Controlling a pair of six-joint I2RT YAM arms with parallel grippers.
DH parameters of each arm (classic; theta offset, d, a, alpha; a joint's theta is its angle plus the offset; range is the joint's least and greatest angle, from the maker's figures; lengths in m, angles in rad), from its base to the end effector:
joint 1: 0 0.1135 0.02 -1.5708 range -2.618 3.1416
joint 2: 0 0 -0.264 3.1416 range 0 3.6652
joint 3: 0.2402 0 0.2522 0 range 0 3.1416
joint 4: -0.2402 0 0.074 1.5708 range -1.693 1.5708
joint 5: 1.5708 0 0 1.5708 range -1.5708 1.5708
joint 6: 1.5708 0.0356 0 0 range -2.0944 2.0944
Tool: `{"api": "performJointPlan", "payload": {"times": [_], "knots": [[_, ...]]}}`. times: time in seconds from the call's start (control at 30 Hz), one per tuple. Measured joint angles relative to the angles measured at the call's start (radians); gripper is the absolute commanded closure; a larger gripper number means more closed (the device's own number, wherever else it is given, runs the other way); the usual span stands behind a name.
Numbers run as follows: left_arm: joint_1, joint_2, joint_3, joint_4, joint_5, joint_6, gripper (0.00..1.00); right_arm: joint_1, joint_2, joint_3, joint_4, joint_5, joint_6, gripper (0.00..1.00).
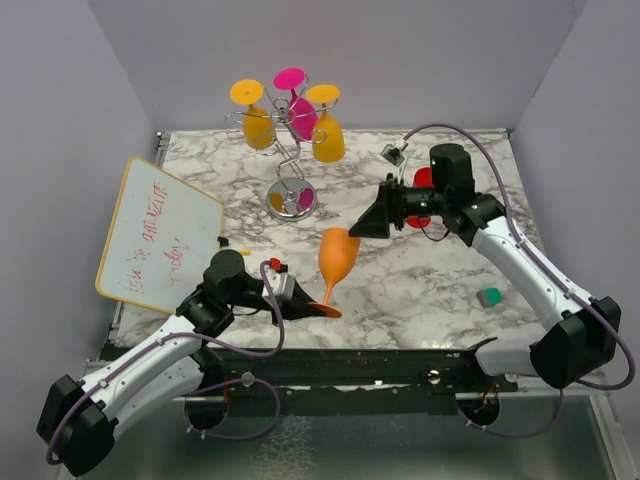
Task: Take the wine glass off the wine glass rack
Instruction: Place the wine glass at the center of the board.
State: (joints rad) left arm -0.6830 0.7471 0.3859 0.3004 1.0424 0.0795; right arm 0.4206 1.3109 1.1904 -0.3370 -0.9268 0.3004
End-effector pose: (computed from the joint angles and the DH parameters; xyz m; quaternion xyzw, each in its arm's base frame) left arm 0.1113 -0.1302 0.2569 0.5517 0.4593 -0.5229 0.4597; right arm 0.2514 0.1436 0.3566 -0.2814 0.7439 0.5218 0.3084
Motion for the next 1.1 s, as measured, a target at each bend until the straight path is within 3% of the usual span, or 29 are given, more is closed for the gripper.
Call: {"api": "performJointPlan", "payload": {"times": [0.1,0.5,0.8,0.97,1.1], "knots": [[0.0,0.021,0.023,-0.066,0.023,0.049,1.0,0.001,0.036,0.019,-0.016,-0.072,-0.001,0.25],[0.0,0.047,0.039,-0.116,0.067,0.091,1.0,0.028,0.107,0.055,-0.082,-0.142,-0.023,0.36],[0.0,0.035,0.039,-0.087,0.08,0.082,1.0,0.053,0.167,0.099,-0.261,-0.168,-0.11,0.42],[0.0,0.029,0.039,-0.077,0.111,0.08,1.0,0.051,0.166,0.069,-0.192,-0.302,-0.035,0.45],[0.0,0.029,0.039,-0.076,0.128,0.08,1.0,0.051,0.161,0.062,-0.148,-0.359,0.016,0.57]]}}
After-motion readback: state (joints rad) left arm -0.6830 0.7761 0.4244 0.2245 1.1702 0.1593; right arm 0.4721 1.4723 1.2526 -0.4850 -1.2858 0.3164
